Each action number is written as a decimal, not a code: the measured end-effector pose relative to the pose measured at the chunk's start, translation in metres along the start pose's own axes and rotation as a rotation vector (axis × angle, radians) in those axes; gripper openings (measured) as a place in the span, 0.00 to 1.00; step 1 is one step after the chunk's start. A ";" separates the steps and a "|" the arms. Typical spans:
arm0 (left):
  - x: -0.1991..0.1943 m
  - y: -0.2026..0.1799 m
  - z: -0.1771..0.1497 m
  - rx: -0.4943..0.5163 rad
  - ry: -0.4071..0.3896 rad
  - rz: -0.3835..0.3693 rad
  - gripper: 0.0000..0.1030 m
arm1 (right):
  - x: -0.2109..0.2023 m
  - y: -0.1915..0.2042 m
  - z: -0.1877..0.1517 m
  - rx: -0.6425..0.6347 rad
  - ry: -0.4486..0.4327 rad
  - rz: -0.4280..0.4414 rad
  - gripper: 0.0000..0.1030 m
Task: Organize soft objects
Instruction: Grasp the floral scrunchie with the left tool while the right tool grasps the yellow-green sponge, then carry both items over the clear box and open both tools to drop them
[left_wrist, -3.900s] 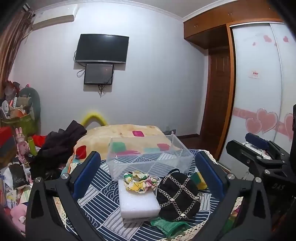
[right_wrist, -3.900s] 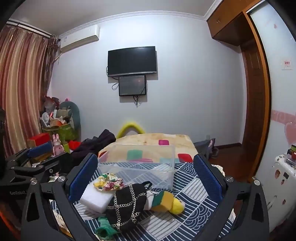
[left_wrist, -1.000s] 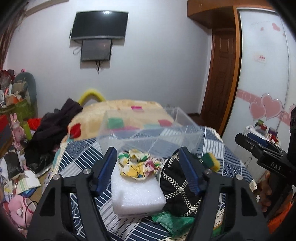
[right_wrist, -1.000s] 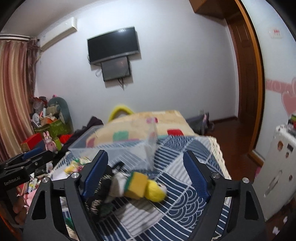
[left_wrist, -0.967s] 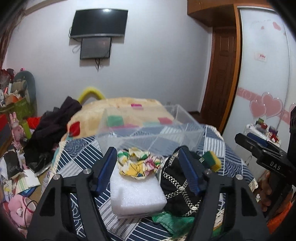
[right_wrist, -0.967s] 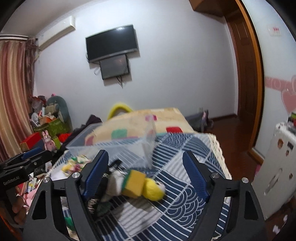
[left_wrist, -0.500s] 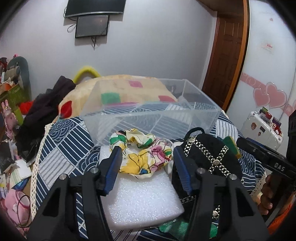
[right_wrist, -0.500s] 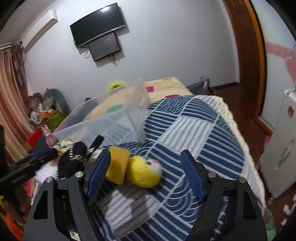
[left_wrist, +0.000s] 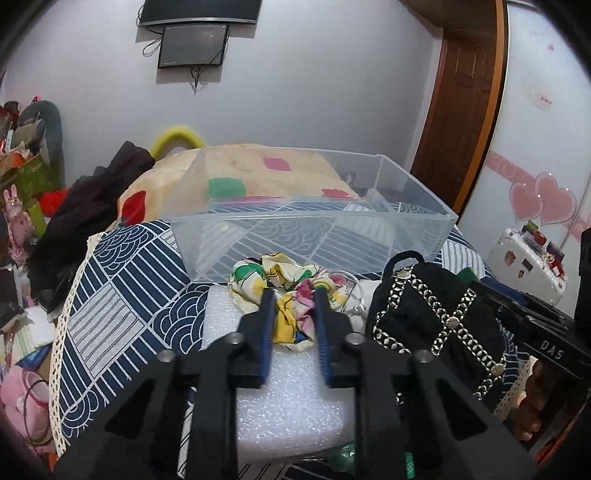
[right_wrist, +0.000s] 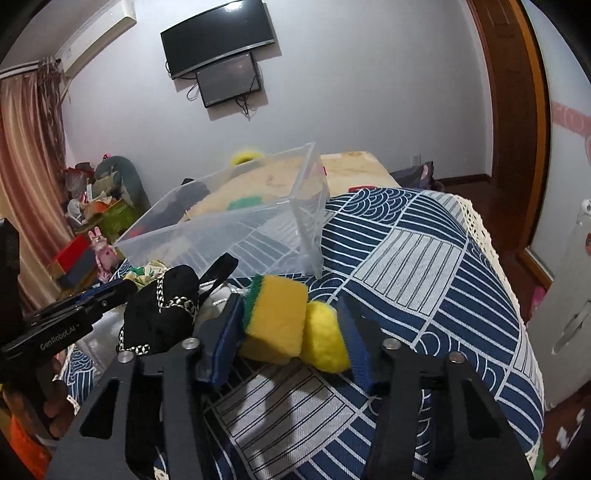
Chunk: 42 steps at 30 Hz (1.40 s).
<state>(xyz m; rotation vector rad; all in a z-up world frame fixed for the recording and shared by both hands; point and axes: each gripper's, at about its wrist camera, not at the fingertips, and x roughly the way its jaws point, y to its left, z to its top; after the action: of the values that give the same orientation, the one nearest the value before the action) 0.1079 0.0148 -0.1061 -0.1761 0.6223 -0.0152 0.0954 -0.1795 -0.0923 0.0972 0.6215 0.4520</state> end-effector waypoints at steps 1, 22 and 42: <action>-0.001 0.001 0.000 -0.002 -0.004 -0.002 0.14 | 0.000 0.001 0.001 -0.007 -0.001 -0.004 0.40; -0.066 -0.002 0.016 0.015 -0.149 0.021 0.08 | -0.041 0.015 0.037 -0.056 -0.161 -0.034 0.24; -0.065 0.004 0.067 0.021 -0.227 0.027 0.08 | -0.022 0.030 0.068 -0.081 -0.222 -0.001 0.25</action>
<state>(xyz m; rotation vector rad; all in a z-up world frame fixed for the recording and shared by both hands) 0.0936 0.0336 -0.0159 -0.1461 0.3978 0.0240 0.1076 -0.1593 -0.0182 0.0689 0.3848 0.4574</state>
